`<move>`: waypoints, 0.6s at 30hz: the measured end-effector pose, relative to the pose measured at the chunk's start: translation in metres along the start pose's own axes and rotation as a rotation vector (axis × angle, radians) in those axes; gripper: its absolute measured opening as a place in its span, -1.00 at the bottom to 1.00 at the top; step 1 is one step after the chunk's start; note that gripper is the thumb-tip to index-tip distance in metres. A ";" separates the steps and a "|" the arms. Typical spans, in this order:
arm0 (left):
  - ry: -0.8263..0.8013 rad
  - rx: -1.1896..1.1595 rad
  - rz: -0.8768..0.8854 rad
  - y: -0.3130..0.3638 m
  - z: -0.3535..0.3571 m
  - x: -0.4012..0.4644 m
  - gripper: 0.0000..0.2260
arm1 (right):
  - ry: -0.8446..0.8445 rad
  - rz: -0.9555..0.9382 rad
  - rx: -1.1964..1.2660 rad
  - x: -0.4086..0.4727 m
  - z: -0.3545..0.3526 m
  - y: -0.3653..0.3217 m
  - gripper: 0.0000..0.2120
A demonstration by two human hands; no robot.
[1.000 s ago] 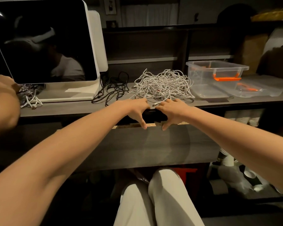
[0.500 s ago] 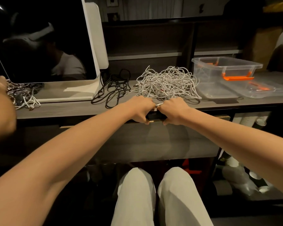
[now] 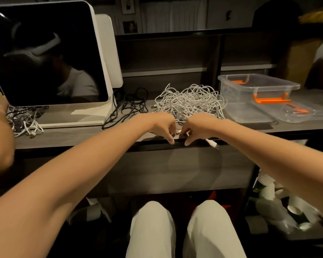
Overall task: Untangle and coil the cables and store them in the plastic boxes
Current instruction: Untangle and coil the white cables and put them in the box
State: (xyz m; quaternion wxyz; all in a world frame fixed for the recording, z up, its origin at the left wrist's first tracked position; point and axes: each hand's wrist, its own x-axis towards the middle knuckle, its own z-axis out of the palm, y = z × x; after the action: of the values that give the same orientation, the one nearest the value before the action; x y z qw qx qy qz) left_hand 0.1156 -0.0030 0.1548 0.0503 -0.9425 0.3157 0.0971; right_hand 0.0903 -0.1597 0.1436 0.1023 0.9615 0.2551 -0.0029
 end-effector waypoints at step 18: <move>0.649 -0.407 -0.198 -0.032 -0.033 0.072 -0.80 | 0.462 0.173 0.522 0.057 -0.022 0.068 -0.83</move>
State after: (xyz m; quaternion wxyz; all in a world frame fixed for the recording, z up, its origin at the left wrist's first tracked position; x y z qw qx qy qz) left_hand 0.1964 -0.0244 0.1725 -0.2309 -0.9409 0.1971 -0.1503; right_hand 0.1718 -0.1852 0.1753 -0.2074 0.9485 0.1799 0.1582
